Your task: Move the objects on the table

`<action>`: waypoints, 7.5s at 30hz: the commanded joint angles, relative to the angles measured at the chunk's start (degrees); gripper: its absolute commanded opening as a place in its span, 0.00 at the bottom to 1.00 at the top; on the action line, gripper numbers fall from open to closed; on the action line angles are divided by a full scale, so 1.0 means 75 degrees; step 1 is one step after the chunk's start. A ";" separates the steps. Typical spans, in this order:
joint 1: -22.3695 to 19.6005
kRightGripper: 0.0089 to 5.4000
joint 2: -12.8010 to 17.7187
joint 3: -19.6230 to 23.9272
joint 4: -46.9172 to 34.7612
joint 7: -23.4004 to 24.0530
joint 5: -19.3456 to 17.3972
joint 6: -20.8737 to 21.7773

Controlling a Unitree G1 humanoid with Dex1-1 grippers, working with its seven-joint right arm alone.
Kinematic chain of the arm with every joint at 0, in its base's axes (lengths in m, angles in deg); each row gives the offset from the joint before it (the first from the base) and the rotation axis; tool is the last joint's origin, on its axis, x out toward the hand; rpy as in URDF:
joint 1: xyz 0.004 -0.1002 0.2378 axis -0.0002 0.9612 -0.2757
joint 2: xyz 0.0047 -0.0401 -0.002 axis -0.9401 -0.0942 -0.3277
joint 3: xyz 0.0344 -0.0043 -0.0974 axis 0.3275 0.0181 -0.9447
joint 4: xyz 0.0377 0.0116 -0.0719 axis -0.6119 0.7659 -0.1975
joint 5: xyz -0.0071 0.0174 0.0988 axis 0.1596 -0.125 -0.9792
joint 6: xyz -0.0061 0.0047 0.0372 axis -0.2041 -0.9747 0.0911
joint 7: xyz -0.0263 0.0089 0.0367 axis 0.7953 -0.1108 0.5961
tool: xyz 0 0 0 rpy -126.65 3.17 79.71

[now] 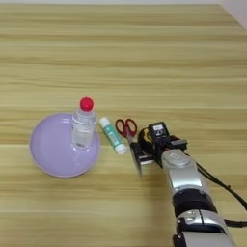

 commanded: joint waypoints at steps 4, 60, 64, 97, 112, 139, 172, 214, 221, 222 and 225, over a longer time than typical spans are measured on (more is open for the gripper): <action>-0.0444 0.99 0.0161 0.0230 -0.0626 0.0178 -0.0210 0.0400; 0.0880 0.99 -0.1386 0.0083 -0.5606 -0.1147 -0.2230 0.2519; 0.1104 0.99 -0.1492 -0.0193 -0.5956 -0.1390 -0.2276 0.2484; 0.1158 0.99 -0.1921 -0.1318 -0.4826 -0.1121 -0.1218 0.1866; 0.0689 0.99 -0.2222 -0.1358 -0.3834 -0.0693 -0.0992 0.1570; 0.0387 0.60 -0.2334 -0.1245 -0.3300 -0.0394 -0.0862 0.1693; 0.0919 0.59 -0.3118 -0.2549 -0.4187 -0.0423 -0.0394 0.1986; 0.0873 0.73 -0.3357 -0.2949 -0.3450 -0.0223 -0.0093 0.2324; 0.0875 0.87 -0.3369 -0.2931 -0.3448 -0.0225 -0.0071 0.2316; 0.0873 0.88 -0.3373 -0.2929 -0.3446 -0.0225 -0.0067 0.2315; 0.0870 0.94 -0.3376 -0.2926 -0.3443 -0.0226 -0.0062 0.2313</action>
